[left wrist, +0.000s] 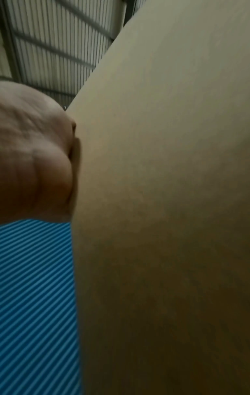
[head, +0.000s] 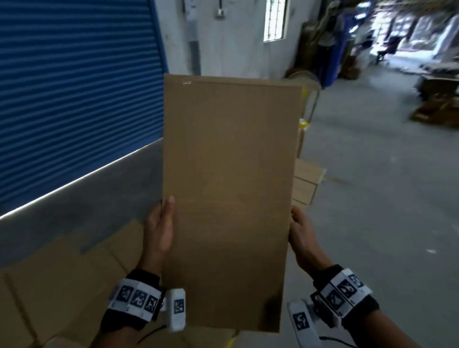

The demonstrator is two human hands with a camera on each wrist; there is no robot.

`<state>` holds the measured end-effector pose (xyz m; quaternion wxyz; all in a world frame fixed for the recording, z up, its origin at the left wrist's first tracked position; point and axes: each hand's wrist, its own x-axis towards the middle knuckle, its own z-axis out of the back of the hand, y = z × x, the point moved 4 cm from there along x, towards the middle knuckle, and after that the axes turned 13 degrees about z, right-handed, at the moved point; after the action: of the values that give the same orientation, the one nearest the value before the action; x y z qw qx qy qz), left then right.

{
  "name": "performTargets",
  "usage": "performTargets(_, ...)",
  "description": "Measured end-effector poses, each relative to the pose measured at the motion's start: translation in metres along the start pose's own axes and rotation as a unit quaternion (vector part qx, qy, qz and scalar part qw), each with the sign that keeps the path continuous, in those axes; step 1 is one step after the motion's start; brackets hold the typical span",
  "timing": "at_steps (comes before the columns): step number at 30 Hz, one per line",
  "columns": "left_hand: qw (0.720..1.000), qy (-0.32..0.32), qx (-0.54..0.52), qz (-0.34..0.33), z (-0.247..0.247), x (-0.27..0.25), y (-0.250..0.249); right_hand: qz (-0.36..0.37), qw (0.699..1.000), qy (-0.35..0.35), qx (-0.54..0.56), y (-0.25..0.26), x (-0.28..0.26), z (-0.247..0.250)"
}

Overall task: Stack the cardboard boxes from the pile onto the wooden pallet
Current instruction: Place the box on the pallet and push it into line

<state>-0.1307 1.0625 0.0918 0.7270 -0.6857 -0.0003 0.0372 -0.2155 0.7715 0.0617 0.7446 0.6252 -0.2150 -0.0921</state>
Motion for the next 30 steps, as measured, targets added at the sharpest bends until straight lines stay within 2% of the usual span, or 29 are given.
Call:
performTargets(2, 1.000, 0.007, 0.006, 0.004, -0.046, 0.006, -0.014, 0.010, 0.999, 0.035, 0.011, -0.002, 0.016, 0.042)
performTargets(6, 0.999, 0.021, -0.016, 0.032, -0.110, 0.019, -0.031, 0.014, 0.988, 0.108, -0.110, -0.003, 0.065, 0.117)
performTargets(9, 0.997, 0.037, -0.055, 0.047, -0.145, 0.035, -0.042, 0.024, 0.981, 0.162, -0.105, 0.011, 0.103, 0.158)
performTargets(11, 0.996, 0.028, -0.068, 0.057, -0.161, 0.046, -0.050, 0.037, 0.985, 0.160, -0.062, 0.020, 0.125, 0.182)
performTargets(13, 0.995, 0.033, -0.076, 0.061, -0.174, 0.060, -0.053, 0.038, 0.994, 0.103, -0.009, 0.020, 0.151, 0.205)
performTargets(15, 0.993, 0.041, -0.082, 0.068, -0.194, 0.076, -0.054, 0.005, 0.999, 0.051, 0.002, 0.010, 0.180, 0.227)
performTargets(19, 0.997, 0.035, -0.022, 0.061, -0.246, 0.119, -0.041, -0.026, 0.993, 0.100, -0.051, -0.012, 0.232, 0.243)
performTargets(22, 0.998, 0.022, 0.039, 0.041, -0.289, 0.167, -0.016, -0.016, 0.997, 0.073, -0.037, -0.029, 0.285, 0.254)
performTargets(26, 0.992, 0.032, 0.095, 0.080, -0.359, 0.244, 0.020, -0.035, 0.996, 0.078, -0.015, -0.051, 0.354, 0.255)
performTargets(30, 0.990, 0.075, 0.049, 0.112, -0.420, 0.253, -0.010, -0.035, 0.997, 0.059, -0.041, -0.092, 0.423, 0.248)
